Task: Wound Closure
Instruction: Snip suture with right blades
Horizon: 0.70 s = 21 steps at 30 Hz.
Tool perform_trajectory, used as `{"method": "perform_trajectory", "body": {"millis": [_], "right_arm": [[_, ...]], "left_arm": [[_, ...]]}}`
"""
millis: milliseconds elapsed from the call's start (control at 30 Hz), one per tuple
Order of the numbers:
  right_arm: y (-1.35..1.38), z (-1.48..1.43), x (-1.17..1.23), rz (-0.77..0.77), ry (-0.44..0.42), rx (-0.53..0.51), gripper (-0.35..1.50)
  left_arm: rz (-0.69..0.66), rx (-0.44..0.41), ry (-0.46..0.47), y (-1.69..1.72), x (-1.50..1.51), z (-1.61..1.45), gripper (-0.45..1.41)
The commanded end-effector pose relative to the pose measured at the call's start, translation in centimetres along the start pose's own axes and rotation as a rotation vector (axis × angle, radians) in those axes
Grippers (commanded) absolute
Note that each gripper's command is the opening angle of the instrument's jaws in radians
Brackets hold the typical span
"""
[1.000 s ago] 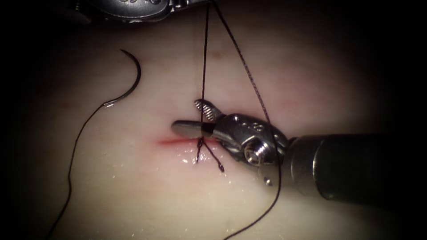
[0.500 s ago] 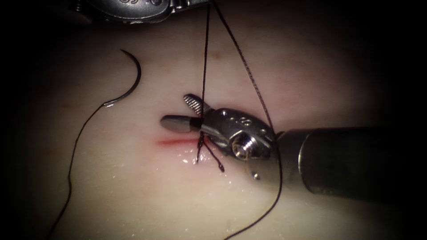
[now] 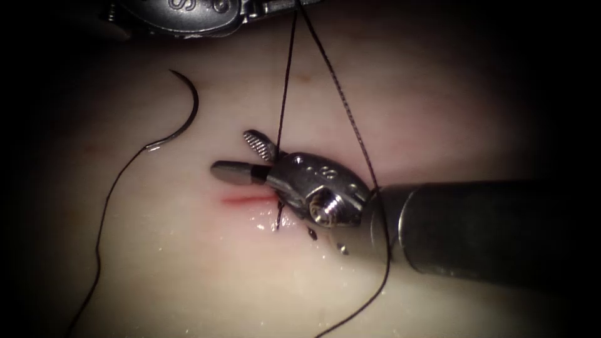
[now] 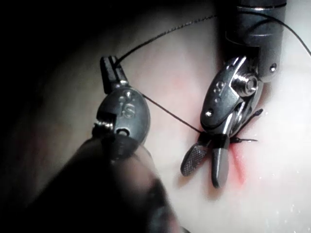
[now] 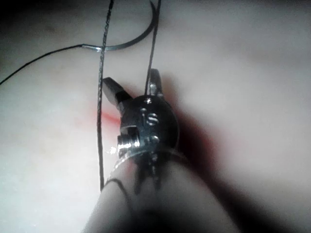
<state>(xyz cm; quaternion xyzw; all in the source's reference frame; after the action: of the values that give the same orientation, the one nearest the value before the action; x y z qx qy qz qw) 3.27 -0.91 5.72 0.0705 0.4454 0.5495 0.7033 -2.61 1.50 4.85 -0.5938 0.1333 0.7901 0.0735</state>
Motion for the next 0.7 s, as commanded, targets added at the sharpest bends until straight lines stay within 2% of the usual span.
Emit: {"method": "perform_trajectory", "body": {"millis": [33,133,333,367,400,433,533,567,600,633,667,700], "right_arm": [[-0.03,0.06,-0.03,0.001,0.004,-0.012,-0.35],[-0.02,0.06,0.01,0.097,0.013,-0.054,-0.35],[0.01,0.03,0.05,0.064,0.053,-0.045,-0.35],[0.07,-0.07,0.04,0.002,0.054,-0.045,-0.01],[0.07,-0.07,0.04,0.002,0.054,-0.045,-0.01],[0.11,-0.13,0.03,-0.006,0.053,-0.049,0.24],[0.34,-0.42,0.05,-0.038,0.047,-0.113,0.42],[0.58,-0.68,0.12,-0.078,0.036,-0.148,0.47],[0.58,-0.68,0.12,-0.078,0.036,-0.148,0.47],[0.70,-0.81,0.15,-0.083,0.037,-0.162,0.52],[0.86,-0.97,0.19,-0.082,0.041,-0.169,0.78],[1.07,-1.20,0.24,-0.100,0.042,-0.184,1.18]], "left_arm": [[0.001,0.000,0.001,0.02,-0.04,0.07,-0.45],[0.005,-0.002,0.008,0.06,-0.04,0.07,-0.45],[0.005,-0.003,0.011,0.06,-0.03,0.07,-0.45],[0.005,-0.004,0.011,0.06,-0.03,0.07,-0.45],[0.005,-0.004,0.011,0.06,-0.03,0.07,-0.45],[0.005,-0.004,0.011,0.06,-0.03,0.06,-0.45],[0.004,-0.003,0.011,0.06,-0.03,0.07,-0.45],[0.003,-0.002,0.011,0.05,-0.02,0.09,-0.45],[0.003,-0.002,0.011,0.05,-0.02,0.09,-0.45],[0.003,-0.003,0.014,0.05,-0.02,0.10,-0.45],[0.002,-0.002,0.013,0.05,-0.01,0.11,-0.45],[0.002,0.000,0.016,0.05,0.00,0.15,-0.45]]}}
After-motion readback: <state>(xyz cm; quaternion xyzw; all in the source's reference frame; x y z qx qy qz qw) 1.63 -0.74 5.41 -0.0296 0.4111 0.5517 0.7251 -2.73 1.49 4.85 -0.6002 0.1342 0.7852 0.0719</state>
